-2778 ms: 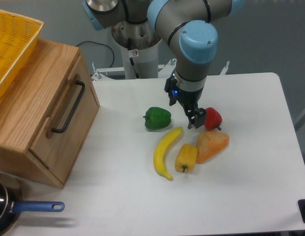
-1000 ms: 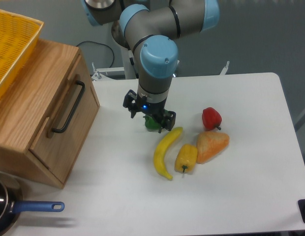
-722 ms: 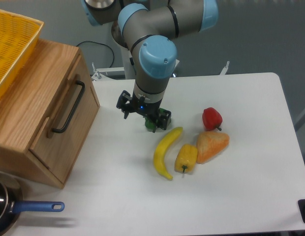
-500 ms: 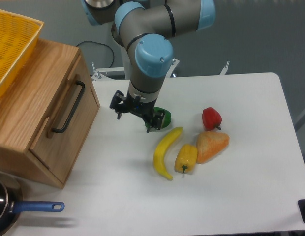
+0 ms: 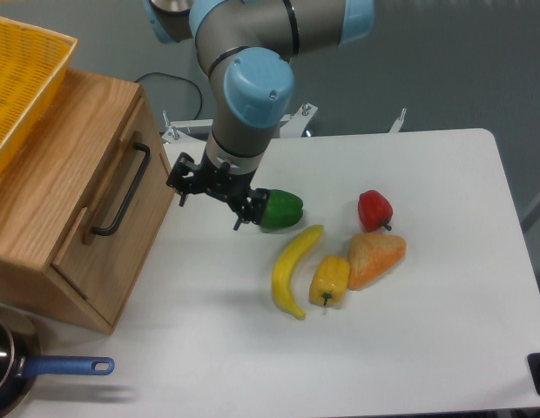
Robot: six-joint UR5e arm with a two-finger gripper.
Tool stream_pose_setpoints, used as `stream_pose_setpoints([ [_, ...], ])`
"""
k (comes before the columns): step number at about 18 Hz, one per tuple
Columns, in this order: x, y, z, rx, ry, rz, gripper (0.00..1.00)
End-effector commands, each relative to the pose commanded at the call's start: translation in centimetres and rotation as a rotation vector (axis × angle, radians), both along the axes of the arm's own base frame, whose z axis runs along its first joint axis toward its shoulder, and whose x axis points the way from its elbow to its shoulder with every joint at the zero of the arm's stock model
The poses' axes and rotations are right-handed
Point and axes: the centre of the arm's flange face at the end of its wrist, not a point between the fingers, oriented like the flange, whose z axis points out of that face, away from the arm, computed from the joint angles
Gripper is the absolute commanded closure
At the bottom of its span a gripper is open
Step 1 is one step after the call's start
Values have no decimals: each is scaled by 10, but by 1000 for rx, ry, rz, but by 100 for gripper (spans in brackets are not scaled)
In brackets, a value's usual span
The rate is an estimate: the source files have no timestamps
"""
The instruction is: Slide the top drawer open
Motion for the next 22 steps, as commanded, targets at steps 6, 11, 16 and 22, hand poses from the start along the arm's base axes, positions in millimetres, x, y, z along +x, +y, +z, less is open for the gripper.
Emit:
stream_pose_setpoints([
  [6,19,4,9,9,-8,11,0],
  [11,30,7,7,0,-17,-6,0],
  [16,32,6,3,-22,-38,-9,0],
  [22,39,7,3,-34,-48,-18,0],
])
